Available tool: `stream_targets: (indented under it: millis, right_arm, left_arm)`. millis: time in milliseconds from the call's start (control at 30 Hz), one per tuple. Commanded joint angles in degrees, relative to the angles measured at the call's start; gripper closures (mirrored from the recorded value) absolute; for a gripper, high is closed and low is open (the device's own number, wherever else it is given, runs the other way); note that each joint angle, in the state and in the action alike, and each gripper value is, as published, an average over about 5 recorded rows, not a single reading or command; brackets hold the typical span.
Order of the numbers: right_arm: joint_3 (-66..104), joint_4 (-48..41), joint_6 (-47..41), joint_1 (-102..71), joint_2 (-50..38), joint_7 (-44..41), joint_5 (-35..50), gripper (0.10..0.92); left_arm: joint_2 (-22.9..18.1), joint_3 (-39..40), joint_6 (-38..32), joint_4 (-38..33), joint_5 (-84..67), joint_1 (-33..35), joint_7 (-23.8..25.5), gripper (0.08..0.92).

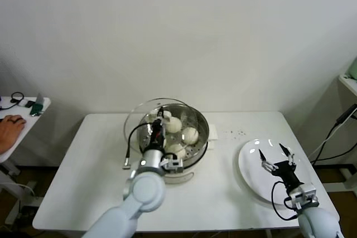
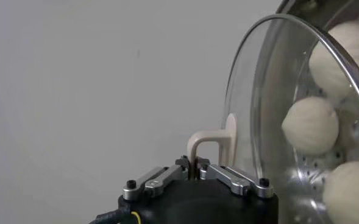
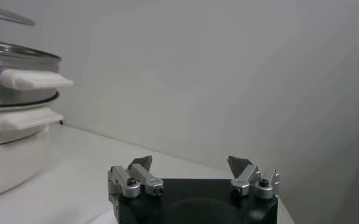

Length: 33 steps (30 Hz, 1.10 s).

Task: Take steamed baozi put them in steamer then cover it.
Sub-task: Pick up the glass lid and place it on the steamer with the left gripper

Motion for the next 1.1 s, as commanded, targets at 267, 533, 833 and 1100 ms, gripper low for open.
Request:
stream_targets:
  millis: [267, 533, 833, 1100]
  right_arm:
    - [3.3, -0.3, 0.5, -1.6, 0.2, -0.7, 0.0, 0.203]
    - [3.1, -0.3, 0.5, -1.4, 0.5, -0.7, -0.2, 0.203]
    - [2.9, -0.3, 0.5, -1.2, 0.7, -0.8, -0.4, 0.203]
    - [2.9, -0.2, 0.7, -1.4, 0.9, -0.9, -0.7, 0.203]
  left_arm:
    - [-8.6, 4.8, 2.4, 6.5, 1.2, -2.8, 0.1, 0.858]
    - [-7.9, 4.3, 2.1, 7.2, 1.4, -2.5, -0.1, 0.858]
    - [-8.0, 4.2, 1.7, 7.9, 1.7, -2.0, -0.9, 0.858]
    - [-8.1, 3.2, 1.0, 8.9, 2.6, -2.1, -2.0, 0.858]
